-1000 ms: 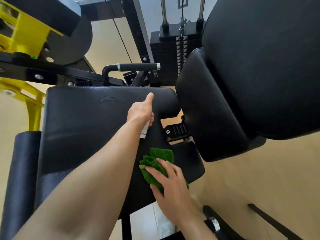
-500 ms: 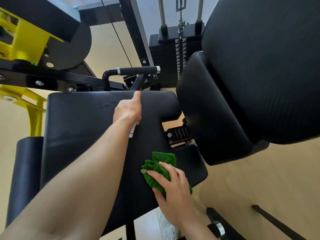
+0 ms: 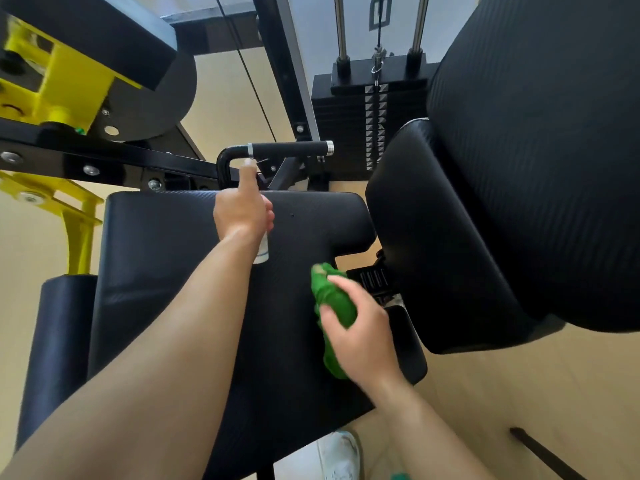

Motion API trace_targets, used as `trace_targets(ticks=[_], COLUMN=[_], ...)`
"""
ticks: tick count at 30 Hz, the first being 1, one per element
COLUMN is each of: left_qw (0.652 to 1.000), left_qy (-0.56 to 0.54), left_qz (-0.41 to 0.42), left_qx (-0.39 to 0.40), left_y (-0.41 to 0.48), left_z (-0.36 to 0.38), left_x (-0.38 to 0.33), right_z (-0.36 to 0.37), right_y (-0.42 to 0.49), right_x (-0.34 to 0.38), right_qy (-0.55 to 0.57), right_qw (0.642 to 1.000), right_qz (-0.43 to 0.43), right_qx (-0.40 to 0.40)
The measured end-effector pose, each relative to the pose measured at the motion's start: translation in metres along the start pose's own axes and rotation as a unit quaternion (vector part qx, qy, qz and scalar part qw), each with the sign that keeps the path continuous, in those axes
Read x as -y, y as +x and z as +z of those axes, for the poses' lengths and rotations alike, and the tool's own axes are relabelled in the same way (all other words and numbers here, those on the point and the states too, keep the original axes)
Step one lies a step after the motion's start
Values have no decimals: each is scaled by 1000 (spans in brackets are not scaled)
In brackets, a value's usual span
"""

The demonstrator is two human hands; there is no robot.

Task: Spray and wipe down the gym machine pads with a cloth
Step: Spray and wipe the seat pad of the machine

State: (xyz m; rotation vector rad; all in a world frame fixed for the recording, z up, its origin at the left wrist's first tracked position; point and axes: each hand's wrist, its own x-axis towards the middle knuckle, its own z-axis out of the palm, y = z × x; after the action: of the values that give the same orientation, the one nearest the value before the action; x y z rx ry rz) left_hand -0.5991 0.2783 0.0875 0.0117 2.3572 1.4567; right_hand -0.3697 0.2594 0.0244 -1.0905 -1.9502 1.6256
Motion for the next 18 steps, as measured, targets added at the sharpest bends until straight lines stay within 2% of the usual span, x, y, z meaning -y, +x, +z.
trace_targets(ticks=[2,3,4,5,6,7,9,12,13,15,18], left_qw=[998,996,994,991,989,988,987,983,982,980,980], left_qy=[-60,-83,-105,-124,-135,-139,-144,-163,-167,-171,-167], left_qz=[11,14,13,8,4,1,0,-7,-8,-2,13], left_qx=[-19,-29,-41,-52,-61,-65,-70,-82,-86,-98,-108], left_y=[5,8,10,12,13,12,9,5,5,6,11], left_z=[0,1,1,1,1,2,3,4,5,6,4], left_x=[-8,-11,-13,-14,-13,-11,-5,5,7,11,9], right_z=[-1,1,5,11,19,28,49,68,63,48,36], right_y=[42,64,84,96,102,101,81,56,70,118,176], right_x=[14,20,22,20,18,16,10,-15,-23,-33,-25], right_qy=[116,83,-34,-179,-288,-328,-340,-407,-402,-392,-384], right_qw=[990,992,994,979,956,944,937,886,883,893,916], right_qz=[61,83,81,69,39,6,-64,-216,-238,-220,-96], right_qx=[41,56,67,70,52,35,43,55,52,22,-59])
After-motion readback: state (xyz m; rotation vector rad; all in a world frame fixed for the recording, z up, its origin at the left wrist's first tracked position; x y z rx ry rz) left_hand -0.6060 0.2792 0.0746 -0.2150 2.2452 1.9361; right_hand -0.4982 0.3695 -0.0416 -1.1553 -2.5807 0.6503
